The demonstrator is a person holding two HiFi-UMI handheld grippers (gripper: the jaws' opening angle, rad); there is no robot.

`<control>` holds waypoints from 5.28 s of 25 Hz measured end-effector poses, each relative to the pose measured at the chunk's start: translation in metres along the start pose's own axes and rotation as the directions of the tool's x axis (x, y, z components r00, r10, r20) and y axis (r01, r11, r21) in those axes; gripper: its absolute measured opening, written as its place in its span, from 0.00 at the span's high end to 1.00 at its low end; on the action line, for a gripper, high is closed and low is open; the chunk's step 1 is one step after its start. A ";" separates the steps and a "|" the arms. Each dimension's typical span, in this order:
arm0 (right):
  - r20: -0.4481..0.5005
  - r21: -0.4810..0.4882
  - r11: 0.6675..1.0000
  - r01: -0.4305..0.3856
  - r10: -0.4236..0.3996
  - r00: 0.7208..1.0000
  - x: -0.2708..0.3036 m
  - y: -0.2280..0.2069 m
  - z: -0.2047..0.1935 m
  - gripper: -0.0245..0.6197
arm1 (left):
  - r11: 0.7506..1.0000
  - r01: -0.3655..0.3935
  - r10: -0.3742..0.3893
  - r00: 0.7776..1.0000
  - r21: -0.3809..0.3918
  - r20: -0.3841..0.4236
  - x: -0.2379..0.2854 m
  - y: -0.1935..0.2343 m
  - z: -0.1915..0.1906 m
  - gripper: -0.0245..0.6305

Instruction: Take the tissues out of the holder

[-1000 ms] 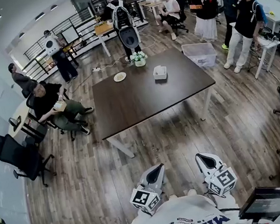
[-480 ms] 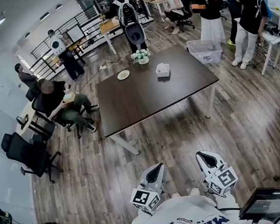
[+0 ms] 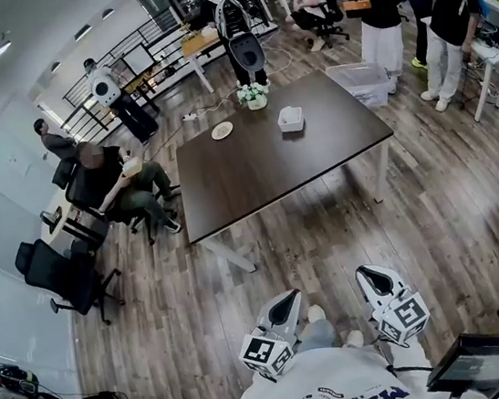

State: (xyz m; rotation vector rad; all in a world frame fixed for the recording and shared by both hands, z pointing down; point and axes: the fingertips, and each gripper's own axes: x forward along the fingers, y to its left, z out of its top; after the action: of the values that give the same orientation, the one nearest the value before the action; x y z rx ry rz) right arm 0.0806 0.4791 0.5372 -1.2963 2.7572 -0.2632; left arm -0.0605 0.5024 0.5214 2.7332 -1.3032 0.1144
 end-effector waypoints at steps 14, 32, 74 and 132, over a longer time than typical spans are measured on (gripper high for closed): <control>-0.044 -0.008 0.996 0.087 -0.087 0.995 0.045 -0.060 -0.002 0.92 | 0.996 0.076 -0.076 0.997 -0.041 0.010 0.082 0.049 0.000 0.96; -0.108 -0.033 0.988 0.150 -0.153 0.982 0.265 -0.124 0.026 0.92 | 0.996 0.089 -0.089 0.996 0.023 0.001 0.189 0.270 0.021 0.96; -0.169 -0.003 0.986 -0.164 0.161 0.972 0.605 -0.460 0.075 0.92 | 0.979 -0.202 0.201 0.979 -0.033 -0.044 0.548 0.483 0.090 0.96; -0.810 -0.325 0.851 -0.413 -0.024 0.586 0.792 -0.559 -0.215 0.84 | 0.979 0.093 0.074 0.659 0.179 -0.749 0.773 0.616 -0.202 0.87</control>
State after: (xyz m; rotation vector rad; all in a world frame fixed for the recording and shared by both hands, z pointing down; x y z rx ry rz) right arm -0.0344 -0.4555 0.8530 -1.0679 3.9449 -0.1449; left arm -0.0577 -0.4504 0.8532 2.3371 -1.0335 1.3001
